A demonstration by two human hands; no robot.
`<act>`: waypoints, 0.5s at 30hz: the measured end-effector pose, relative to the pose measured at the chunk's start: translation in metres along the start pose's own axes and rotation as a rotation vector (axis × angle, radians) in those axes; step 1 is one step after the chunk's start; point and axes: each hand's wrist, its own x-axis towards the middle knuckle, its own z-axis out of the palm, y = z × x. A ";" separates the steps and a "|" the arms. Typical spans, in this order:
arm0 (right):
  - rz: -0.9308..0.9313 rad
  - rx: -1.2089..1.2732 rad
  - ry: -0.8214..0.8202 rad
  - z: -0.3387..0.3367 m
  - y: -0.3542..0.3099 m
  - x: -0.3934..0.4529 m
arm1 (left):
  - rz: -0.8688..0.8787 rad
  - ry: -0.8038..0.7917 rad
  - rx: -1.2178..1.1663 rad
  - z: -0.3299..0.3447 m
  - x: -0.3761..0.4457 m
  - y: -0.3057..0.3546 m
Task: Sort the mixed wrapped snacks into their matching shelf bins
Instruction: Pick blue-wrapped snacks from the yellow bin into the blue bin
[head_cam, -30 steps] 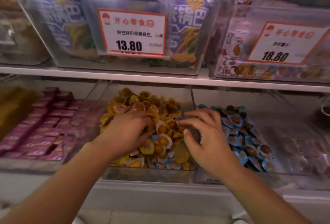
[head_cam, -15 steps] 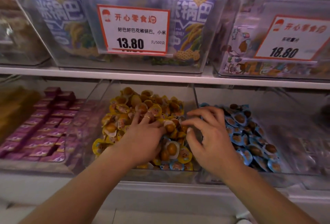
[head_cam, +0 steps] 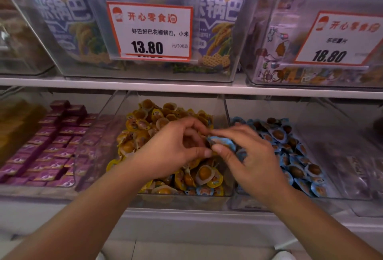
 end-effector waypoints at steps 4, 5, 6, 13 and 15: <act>0.097 0.054 0.210 -0.012 0.011 0.001 | -0.220 -0.483 0.175 0.007 -0.004 -0.018; 0.127 0.080 0.225 -0.013 0.013 0.001 | -0.202 -0.549 0.230 0.012 -0.004 -0.022; 0.146 0.091 0.225 -0.011 0.015 0.001 | -0.180 -0.556 0.281 0.015 -0.003 -0.024; 0.143 0.072 0.208 -0.005 0.022 -0.001 | -0.038 -0.259 0.486 0.017 0.008 -0.036; 0.143 0.071 0.199 -0.004 0.023 -0.002 | -0.033 -0.225 0.468 0.015 0.007 -0.037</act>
